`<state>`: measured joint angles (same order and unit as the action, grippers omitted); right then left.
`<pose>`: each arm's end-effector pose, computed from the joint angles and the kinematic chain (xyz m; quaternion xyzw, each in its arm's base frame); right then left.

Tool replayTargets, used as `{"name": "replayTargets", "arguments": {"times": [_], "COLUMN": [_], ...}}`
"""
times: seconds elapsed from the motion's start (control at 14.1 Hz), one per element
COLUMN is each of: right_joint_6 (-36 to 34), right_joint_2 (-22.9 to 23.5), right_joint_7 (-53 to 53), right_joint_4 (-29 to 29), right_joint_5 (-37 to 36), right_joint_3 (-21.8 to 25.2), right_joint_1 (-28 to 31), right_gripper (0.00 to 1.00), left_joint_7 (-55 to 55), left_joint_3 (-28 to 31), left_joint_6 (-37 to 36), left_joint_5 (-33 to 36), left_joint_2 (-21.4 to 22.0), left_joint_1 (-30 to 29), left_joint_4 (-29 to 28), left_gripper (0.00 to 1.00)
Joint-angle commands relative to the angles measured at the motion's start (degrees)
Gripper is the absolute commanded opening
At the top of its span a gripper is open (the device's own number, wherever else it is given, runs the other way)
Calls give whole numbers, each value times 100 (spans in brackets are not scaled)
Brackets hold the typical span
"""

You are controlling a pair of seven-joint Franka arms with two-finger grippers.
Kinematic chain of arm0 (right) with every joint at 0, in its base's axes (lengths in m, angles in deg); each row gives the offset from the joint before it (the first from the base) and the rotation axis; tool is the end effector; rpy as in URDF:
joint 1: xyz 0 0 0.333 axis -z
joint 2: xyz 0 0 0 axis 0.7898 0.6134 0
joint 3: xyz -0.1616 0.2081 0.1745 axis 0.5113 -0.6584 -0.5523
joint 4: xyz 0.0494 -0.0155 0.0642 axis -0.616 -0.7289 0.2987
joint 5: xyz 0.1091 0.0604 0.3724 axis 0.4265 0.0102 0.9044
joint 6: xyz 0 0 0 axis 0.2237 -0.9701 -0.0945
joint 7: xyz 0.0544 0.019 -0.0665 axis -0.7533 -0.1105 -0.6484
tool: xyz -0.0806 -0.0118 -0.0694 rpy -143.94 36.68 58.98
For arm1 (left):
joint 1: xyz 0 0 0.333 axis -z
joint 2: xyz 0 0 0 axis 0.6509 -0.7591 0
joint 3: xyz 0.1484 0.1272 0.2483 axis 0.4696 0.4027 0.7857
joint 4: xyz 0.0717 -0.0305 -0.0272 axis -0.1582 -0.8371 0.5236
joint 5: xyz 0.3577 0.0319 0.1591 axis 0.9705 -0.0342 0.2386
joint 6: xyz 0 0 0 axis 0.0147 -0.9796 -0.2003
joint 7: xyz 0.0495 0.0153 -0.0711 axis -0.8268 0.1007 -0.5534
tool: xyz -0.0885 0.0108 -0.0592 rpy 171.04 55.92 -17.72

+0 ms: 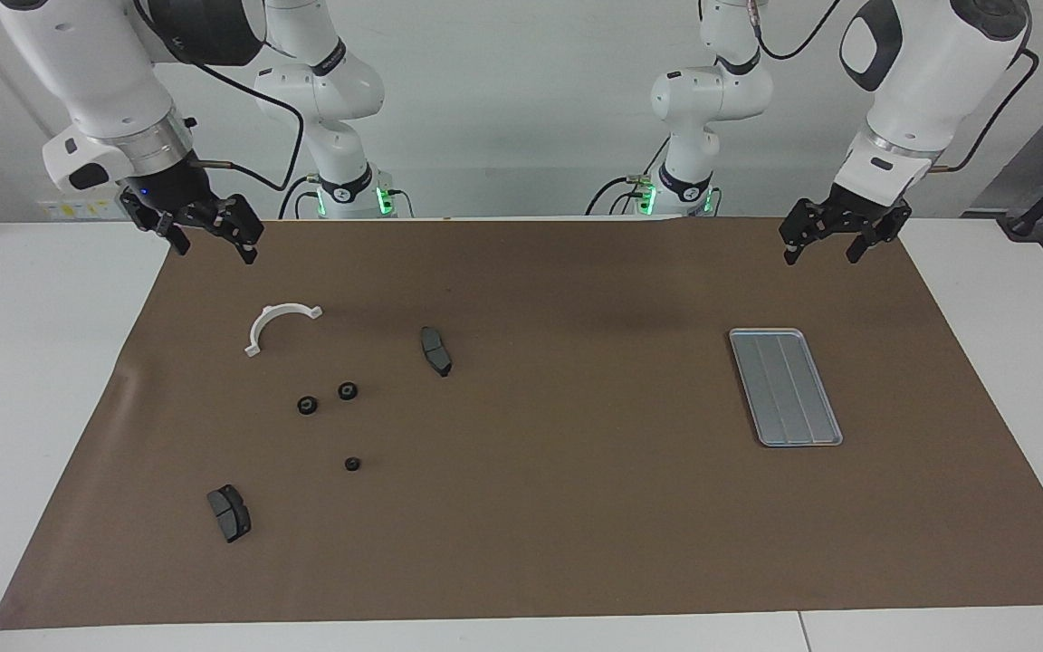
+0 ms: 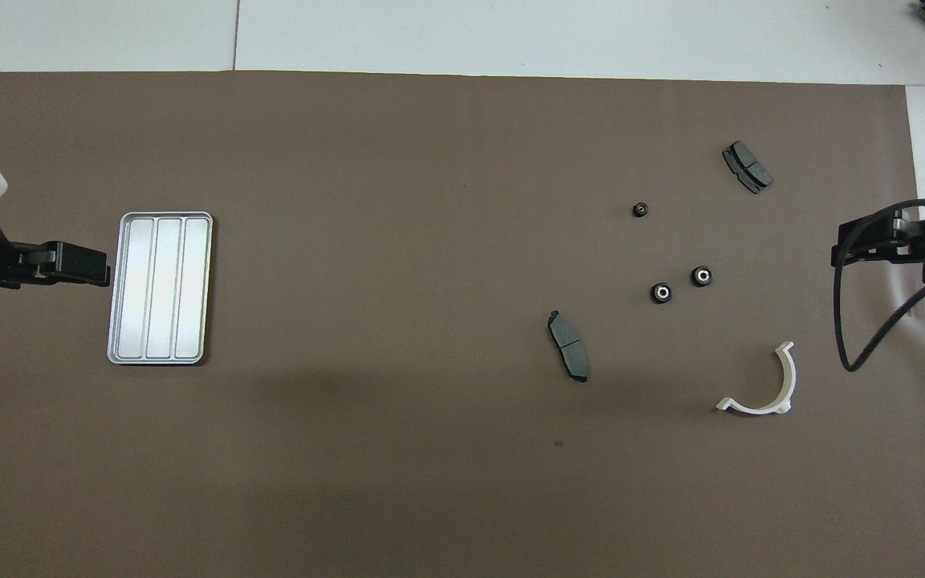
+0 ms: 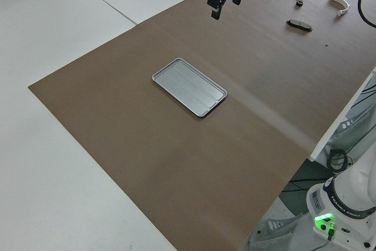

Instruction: Place bearing gear from tray to pile

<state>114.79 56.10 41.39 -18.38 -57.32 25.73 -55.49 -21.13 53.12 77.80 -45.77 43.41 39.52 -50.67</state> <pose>0.5518 -0.0139 0.6148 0.9948 -0.1011 -0.0098 0.0011 0.5341 -0.0375 0.5893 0.9997 -0.0196 0.0138 0.0076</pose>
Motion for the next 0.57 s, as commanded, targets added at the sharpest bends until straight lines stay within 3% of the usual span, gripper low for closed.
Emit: {"name": "replayTargets", "arguments": {"times": [0.0, 0.21, 0.5], "right_joint_6": [-153, -416, -251], "right_joint_2": [-121, 1, 11], "right_joint_7": [-168, -168, -221], "right_joint_4": [-31, 250, 242], "right_joint_5": [61, 105, 26], "right_joint_3": [10, 10, 1], "right_joint_1": [60, 60, 51], "right_gripper": [100, 100, 100], "left_joint_7": [7, 7, 7], "left_joint_3": [14, 14, 14], "left_joint_6": [69, 70, 70], "left_joint_5": [-69, -69, -69], "left_joint_2": [149, 149, 149], "left_joint_1": [-14, -14, -14], "left_joint_4": [-170, -170, -170], "left_gripper": [100, 100, 100]}}
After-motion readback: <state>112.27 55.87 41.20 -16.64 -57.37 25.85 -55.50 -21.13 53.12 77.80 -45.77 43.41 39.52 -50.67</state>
